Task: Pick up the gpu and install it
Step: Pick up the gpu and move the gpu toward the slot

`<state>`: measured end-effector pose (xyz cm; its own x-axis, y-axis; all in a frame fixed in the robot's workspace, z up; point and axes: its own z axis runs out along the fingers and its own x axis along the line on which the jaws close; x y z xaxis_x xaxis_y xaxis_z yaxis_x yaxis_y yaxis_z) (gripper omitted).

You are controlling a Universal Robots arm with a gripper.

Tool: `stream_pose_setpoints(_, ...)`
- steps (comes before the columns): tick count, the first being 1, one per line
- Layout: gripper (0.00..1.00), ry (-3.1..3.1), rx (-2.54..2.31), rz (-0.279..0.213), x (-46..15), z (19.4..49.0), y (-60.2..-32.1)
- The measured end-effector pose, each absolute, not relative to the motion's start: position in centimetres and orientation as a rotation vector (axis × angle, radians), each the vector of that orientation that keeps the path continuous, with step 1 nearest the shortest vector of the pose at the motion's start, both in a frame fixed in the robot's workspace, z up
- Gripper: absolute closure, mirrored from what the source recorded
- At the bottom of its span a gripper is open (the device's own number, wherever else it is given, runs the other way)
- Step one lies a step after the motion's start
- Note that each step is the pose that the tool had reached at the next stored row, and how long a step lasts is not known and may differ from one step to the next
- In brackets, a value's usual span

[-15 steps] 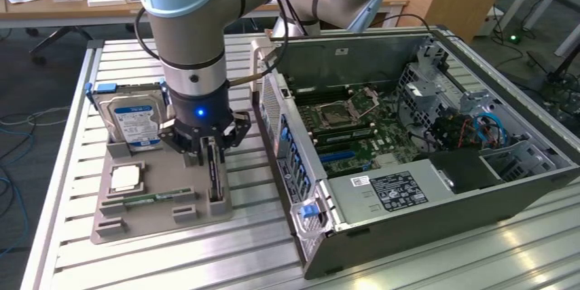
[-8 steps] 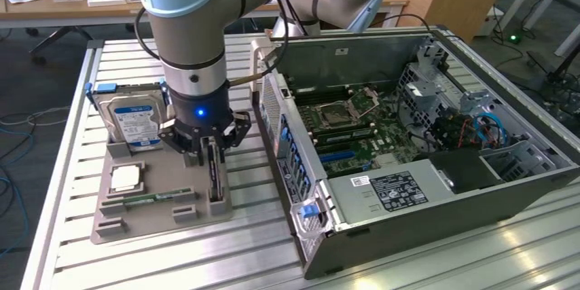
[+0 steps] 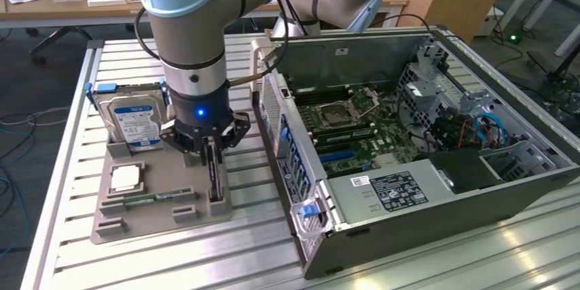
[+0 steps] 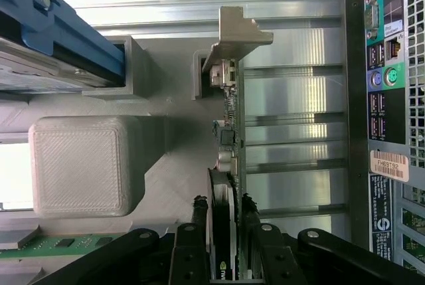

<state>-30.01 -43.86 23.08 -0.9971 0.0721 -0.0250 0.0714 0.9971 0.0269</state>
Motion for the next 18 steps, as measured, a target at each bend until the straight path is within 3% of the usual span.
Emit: stream_pose_setpoints(18,0.67,3.113,0.112,0.04,-29.81,23.08,-43.86)
